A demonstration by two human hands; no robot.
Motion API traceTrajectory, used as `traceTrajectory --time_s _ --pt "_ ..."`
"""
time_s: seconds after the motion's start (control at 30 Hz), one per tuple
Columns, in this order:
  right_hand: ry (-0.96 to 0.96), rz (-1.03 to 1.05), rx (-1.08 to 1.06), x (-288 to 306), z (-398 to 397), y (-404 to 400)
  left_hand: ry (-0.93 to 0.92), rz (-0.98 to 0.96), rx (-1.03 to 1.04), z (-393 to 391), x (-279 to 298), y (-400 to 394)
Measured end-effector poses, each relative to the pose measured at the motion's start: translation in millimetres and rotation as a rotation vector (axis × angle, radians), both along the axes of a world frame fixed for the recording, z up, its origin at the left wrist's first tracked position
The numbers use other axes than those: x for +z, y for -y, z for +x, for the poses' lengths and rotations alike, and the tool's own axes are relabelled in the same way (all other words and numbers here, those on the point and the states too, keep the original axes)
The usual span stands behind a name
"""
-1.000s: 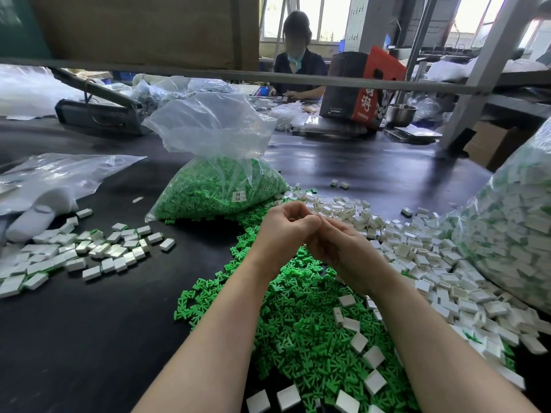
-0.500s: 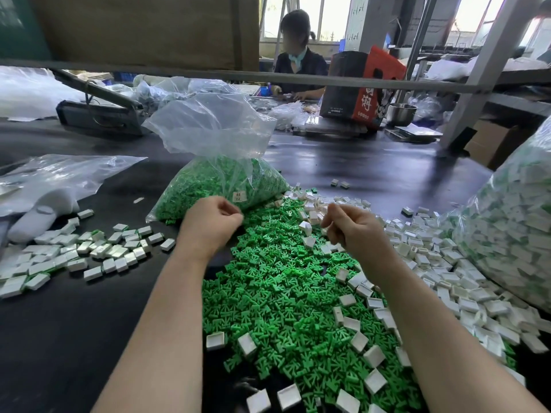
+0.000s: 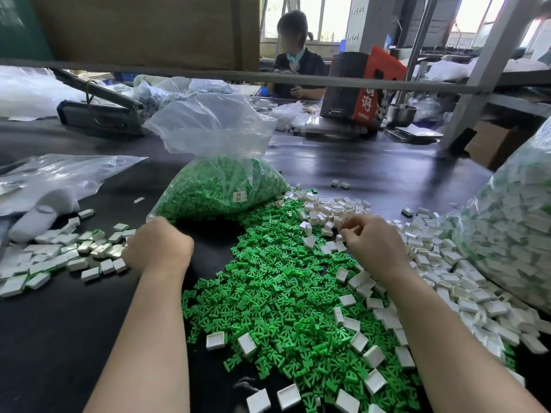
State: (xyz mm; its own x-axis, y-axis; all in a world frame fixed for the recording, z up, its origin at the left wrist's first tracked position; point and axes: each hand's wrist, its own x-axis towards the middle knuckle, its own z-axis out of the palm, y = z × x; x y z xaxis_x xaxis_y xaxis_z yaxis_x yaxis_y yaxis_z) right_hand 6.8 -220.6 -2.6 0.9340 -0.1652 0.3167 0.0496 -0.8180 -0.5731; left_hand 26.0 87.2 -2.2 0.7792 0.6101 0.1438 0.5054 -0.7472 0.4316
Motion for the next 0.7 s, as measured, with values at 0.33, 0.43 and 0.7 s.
traceTrajectory --time_s 0.33,0.43,0.7 --pt "-0.158 -0.397 0.015 -8.9 2.2 -1.4 0.247 -0.293 -0.533 1.1 22.5 69.4" --pt "-0.123 -0.341 0.049 -10.5 3.7 -0.5 0.208 -0.443 -0.687 -4.0 22.0 87.7" --pt "0.08 0.457 0.294 11.0 -3.9 -13.4 0.099 -0.908 -0.923 -13.7 23.0 123.9"
